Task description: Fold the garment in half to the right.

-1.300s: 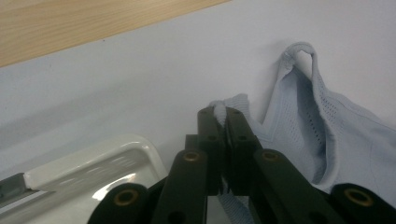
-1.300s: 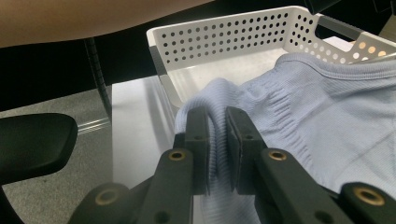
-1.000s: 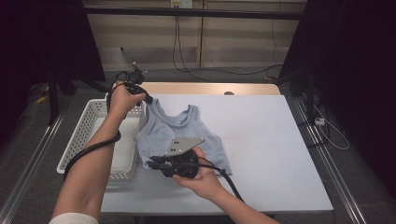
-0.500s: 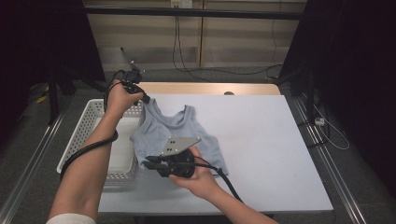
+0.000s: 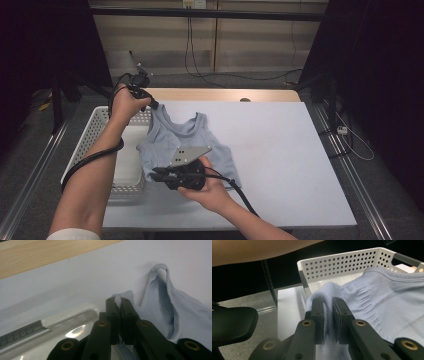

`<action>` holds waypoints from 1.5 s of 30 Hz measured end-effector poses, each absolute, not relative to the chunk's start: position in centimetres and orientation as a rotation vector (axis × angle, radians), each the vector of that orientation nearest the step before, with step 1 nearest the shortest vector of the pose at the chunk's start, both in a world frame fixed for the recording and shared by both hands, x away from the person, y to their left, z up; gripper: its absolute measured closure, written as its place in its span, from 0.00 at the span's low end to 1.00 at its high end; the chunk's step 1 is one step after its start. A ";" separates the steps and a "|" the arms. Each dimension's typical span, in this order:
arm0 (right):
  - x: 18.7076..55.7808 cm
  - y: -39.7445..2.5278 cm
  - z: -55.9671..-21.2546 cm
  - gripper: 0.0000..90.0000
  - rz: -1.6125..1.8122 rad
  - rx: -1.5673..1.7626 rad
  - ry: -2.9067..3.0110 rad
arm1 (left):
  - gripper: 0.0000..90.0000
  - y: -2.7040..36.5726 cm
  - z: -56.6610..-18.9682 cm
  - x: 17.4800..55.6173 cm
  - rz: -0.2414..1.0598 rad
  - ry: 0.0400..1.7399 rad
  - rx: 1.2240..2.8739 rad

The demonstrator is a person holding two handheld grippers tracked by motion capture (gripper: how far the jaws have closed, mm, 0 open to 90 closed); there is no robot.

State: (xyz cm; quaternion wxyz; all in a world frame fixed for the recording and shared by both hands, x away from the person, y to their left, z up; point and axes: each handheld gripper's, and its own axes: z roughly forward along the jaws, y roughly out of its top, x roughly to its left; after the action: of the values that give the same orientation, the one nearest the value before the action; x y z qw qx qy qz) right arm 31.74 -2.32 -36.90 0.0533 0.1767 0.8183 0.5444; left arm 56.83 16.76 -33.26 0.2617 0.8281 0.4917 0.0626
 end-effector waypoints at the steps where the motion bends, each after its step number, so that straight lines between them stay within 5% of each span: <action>1: 31.7 -2.3 -36.9 0.90 1.658 0.538 2.484 | 0.97 16.9 -33.2 56.8 0.173 1.332 2.243; 45: 31.3 -5.7 -38.5 0.89 1.752 0.681 2.375 | 0.96 13.5 -35.4 57.2 0.207 1.291 2.276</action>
State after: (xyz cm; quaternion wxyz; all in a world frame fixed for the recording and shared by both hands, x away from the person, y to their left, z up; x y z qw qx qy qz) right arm 31.35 -5.71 -38.51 0.0563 0.2246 0.7828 0.5777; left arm 57.24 13.51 -35.37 0.2556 0.8382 0.4756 0.0764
